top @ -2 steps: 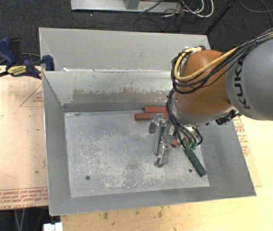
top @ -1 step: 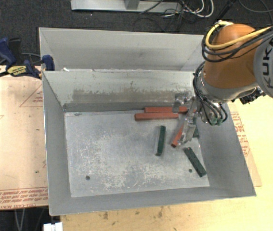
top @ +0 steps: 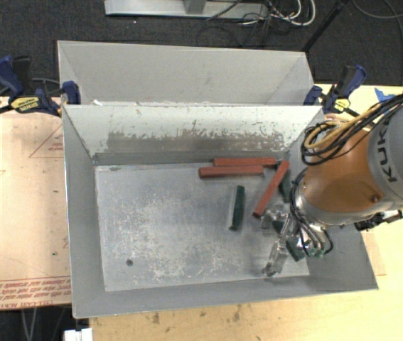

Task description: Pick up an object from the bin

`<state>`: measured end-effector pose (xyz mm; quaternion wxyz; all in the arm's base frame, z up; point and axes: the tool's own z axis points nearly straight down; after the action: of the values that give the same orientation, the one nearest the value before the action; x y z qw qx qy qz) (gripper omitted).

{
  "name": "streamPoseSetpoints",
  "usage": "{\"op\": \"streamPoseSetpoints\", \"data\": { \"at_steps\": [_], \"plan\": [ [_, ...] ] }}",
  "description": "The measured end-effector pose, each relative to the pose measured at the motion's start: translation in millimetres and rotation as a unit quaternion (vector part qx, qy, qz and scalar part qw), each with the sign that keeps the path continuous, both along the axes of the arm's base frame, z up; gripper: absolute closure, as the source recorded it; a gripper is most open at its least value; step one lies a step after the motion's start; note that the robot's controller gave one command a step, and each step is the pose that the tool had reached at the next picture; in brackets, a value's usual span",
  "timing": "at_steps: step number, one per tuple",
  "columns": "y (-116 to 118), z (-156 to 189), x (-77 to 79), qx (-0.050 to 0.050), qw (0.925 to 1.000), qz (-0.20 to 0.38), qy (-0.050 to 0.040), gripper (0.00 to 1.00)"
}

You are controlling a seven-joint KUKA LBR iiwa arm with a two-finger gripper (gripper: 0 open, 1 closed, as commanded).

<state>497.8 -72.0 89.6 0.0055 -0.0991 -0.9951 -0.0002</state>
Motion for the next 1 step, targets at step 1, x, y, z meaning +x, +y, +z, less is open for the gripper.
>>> {"op": "streamPoseSetpoints", "data": {
  "at_steps": [1],
  "plan": [
    [-34.0, -17.2, 47.8, -0.002, 0.9943, -0.106, -0.0071, 0.0]
  ]
}}
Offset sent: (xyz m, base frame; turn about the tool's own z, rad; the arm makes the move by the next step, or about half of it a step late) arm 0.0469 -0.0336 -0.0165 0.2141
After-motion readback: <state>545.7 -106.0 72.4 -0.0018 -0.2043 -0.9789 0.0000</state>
